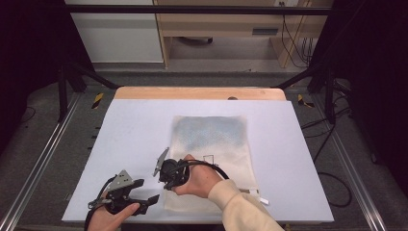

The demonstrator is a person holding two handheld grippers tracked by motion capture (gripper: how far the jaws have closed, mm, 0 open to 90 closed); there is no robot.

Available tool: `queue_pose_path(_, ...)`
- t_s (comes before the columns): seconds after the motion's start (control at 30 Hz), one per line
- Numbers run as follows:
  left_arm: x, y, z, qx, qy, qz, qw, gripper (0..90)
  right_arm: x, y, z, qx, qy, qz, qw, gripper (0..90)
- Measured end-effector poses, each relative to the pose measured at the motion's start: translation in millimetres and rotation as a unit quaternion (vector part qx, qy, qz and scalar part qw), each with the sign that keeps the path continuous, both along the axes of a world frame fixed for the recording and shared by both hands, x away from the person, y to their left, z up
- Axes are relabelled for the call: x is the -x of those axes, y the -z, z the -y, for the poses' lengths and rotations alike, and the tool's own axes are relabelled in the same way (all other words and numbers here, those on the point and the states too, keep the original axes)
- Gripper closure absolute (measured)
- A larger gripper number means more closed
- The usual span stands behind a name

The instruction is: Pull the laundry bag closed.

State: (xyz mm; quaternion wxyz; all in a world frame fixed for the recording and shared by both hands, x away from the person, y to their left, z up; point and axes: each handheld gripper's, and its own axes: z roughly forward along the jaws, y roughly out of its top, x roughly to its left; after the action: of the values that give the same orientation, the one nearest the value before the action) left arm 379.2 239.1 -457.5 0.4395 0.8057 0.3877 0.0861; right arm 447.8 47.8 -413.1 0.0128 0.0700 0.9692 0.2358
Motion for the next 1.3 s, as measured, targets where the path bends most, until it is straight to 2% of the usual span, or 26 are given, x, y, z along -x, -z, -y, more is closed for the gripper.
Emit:
queue_pose_path(0.13,-3.2,2.5,8.1,0.023,0.001,-0.011,0.9997,14.0,0.1,-1.5,0.6,-0.006,0.001,0.006,1.0,81.9)
queue_pose_path(0.27,-4.7,7.3,18.9,0.016,0.009,-0.019,0.9997,15.6,1.2,-3.3,1.2,-0.01,0.005,0.008,0.9999,81.9)
queue_pose_path(0.53,-8.3,14.2,32.9,0.022,0.019,-0.025,0.9993,21.2,1.6,-7.0,4.0,-0.016,0.005,0.008,0.9998,81.9)
queue_pose_path(0.63,-9.7,15.5,34.7,0.033,0.017,-0.027,0.999,25.1,2.2,-8.1,5.3,-0.014,0.004,0.01,0.9998,81.9)
queue_pose_path(0.67,-11.4,16.7,35.2,0.037,0.019,-0.033,0.9986,26.1,2.1,-8.5,5.6,-0.016,0.003,0.01,0.9998,81.9)
queue_pose_path(0.8,-13.6,19.1,36.1,0.039,0.023,-0.042,0.9981,33.4,2.0,-10.9,6.8,-0.019,0.005,0.01,0.9998,81.9)
queue_pose_path(0.93,-16.8,19.7,37.2,0.047,0.029,-0.038,0.9977,37.1,2.5,-12.3,7.0,-0.018,0.003,0.013,0.9998,81.9)
queue_pose_path(1.17,-21.4,21.6,38.6,0.074,0.042,-0.044,0.9954,43.8,2.6,-12.8,7.8,-0.021,0.002,0.014,0.9997,81.9)
queue_pose_path(1.3,-23.8,23.7,39.9,0.07,0.044,-0.051,0.9953,48.1,2.6,-13.3,8.3,-0.021,0.002,0.015,0.9997,81.9)
